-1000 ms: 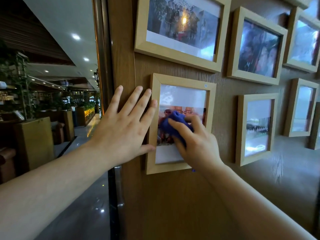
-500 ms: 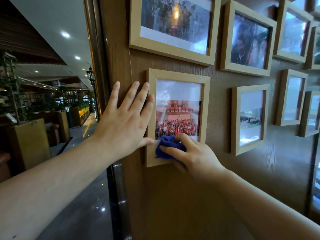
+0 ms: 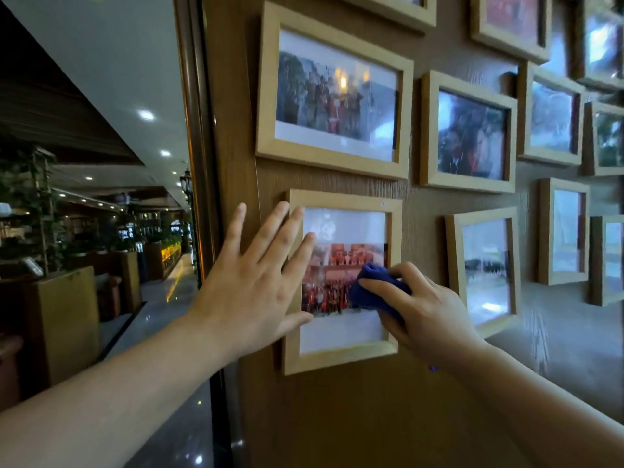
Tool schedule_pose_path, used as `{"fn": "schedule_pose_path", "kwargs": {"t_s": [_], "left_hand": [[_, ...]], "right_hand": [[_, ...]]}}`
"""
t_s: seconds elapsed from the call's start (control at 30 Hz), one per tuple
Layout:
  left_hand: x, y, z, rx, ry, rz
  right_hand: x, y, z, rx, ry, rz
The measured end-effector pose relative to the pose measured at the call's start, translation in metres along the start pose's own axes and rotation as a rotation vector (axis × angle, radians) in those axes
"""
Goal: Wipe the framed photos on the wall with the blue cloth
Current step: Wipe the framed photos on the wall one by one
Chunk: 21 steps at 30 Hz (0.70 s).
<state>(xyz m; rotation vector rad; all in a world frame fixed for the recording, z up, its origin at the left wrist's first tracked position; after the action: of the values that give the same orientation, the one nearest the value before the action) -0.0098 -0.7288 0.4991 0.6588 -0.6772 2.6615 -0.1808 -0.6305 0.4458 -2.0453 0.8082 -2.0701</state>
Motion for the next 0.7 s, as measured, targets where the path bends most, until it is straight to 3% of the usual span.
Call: {"fn": "schedule_pose_path", "kwargs": {"t_s": [0.23, 0.5, 0.7], "left_hand": [[0.036, -0.039, 0.076, -0.042, -0.163, -0.244], [0.066, -0.033, 0.127, -0.076, -0.317, -0.257], [0.069, -0.024, 0.129, -0.074, -0.349, -0.32]], "right_hand": [[0.103, -0.057, 0.0, 0.099, 0.086, -0.205], [0.219, -0.094, 0.013, 0.395, 0.184, -0.37], [0.251, -0.076, 0.046, 0.211, 0.089, -0.375]]}}
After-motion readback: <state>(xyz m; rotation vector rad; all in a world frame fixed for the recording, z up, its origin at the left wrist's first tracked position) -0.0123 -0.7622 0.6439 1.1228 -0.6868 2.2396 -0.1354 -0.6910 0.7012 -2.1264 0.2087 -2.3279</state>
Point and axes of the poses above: each hand's wrist, its own x-axis towards the middle knuckle, its own y-axis out of the palm, z = x × y, the point moved 6 cm from there along x, towards the middle knuckle, and after that the axes turned 14 degrees about y, right-handed, at the moved point
